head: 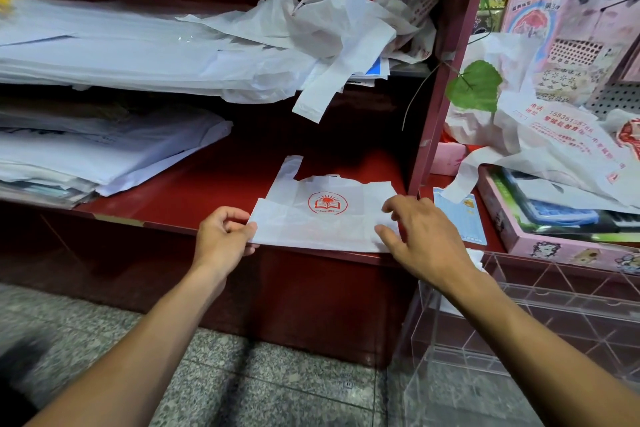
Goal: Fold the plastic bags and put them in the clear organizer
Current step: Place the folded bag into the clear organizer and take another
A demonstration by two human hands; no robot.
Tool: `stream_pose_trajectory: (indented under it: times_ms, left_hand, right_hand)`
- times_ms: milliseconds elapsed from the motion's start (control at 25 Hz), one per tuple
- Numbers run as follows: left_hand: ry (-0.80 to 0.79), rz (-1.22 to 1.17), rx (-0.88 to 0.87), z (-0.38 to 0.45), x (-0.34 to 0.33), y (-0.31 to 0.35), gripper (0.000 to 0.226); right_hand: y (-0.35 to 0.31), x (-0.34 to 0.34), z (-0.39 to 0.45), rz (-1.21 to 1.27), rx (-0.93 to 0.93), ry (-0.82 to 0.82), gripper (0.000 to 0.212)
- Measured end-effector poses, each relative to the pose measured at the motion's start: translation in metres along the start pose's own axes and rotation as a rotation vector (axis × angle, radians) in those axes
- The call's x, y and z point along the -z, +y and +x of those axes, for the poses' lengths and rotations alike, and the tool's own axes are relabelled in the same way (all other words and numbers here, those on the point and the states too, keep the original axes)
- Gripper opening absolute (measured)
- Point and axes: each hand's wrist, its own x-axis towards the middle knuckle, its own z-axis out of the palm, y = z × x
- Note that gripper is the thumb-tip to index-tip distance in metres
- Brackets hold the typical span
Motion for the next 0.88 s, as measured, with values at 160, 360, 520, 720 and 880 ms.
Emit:
stream_pose_trajectory:
  times_ms: [160, 360, 520, 720, 880]
  left_hand:
    - [0.116, 0.232, -0.127, 0.002, 0.003, -0.006, 0.014]
    - [-0.461, 0.996, -0.600, -0.002, 0.012, -0.010, 0.083]
    - [-0.306, 0.974, -0.752, -0.003, 0.015, -0.017, 0.071]
    - [-0.264, 0.872, -0.729, 0.002, 0.025, -0.024, 0.051]
    - [-0.310, 0.582, -0.604, 0.003, 0.028, -0.025, 0.036]
  right_hand:
    - [-0.008, -0.010, -0.014, -0.169, 0.227, -0.324, 0.046]
    - [0.002, -0.020, -0.021, -0.189, 0.156, -0.270, 0.050]
    - [0.007, -0.015, -0.022, -0.146, 0.133, -0.270, 0.039]
    - [0.011, -0.010, -0.024, -0.142, 0.125, -0.283, 0.043]
    - [0.017, -0.008, -0.027, 0.042, 0.054, -0.274, 0.027]
